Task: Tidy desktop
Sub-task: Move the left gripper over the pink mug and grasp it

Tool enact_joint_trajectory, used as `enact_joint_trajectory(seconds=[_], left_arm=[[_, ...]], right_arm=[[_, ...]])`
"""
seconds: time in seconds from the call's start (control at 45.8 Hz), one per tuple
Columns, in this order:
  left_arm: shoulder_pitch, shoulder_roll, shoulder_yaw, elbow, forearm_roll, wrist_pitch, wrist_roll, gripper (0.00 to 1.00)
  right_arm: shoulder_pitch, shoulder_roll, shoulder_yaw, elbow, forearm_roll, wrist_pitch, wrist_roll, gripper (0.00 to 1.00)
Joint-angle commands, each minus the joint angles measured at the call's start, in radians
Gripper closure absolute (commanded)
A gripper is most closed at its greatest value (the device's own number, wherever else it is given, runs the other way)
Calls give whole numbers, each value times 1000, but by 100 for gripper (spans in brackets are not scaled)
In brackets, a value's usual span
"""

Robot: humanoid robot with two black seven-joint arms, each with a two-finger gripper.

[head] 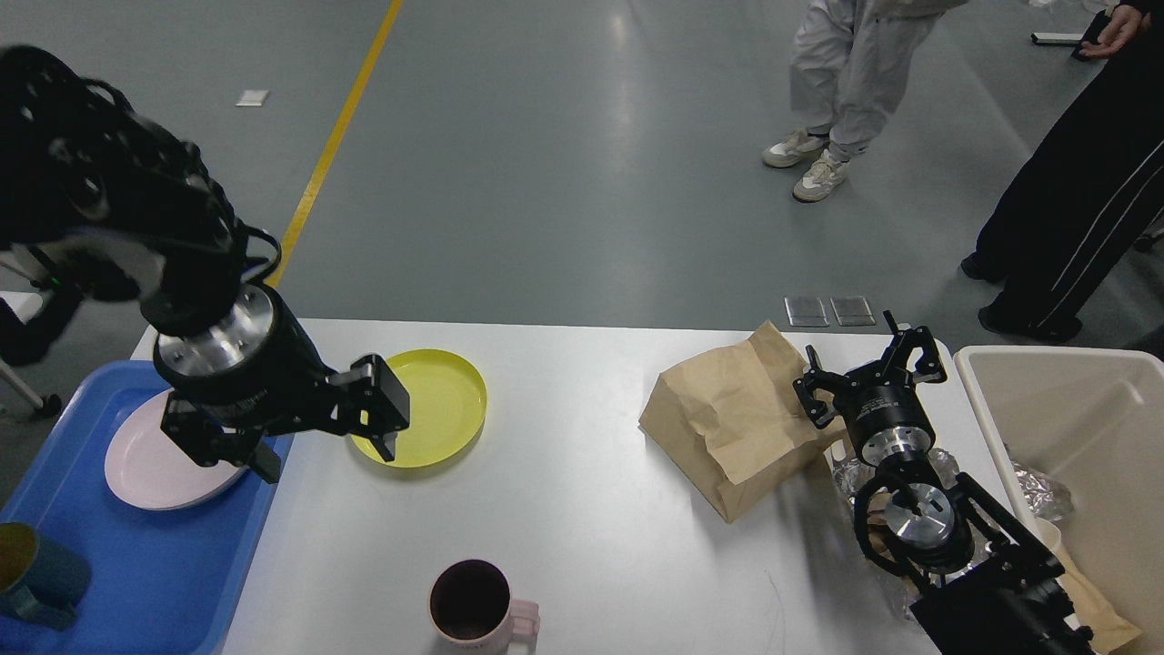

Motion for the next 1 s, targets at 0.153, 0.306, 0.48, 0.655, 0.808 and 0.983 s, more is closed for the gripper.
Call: enact_joint_trajectory(seconds=[0.153, 0.306, 0.48, 0.655, 0.808, 0.983], left_arm=[[349, -55, -165, 61, 2, 270, 108, 4], [515, -97, -207, 158, 2, 286, 116, 4], [628, -143, -247, 247, 5, 291, 116, 4], [713, -149, -253, 327, 25, 291, 116, 4], [765, -151, -264, 358, 36, 301, 113, 4], [776, -172, -264, 358, 44, 327, 111, 7]], right_arm=[[0, 1, 0, 0, 0, 0, 0, 0], [0, 1, 0, 0, 0, 0, 0, 0], [0, 1, 0, 0, 0, 0, 0, 0], [0, 1, 0, 0, 0, 0, 0, 0], [0, 1, 0, 0, 0, 0, 0, 0], [0, 1, 0, 0, 0, 0, 0, 0]])
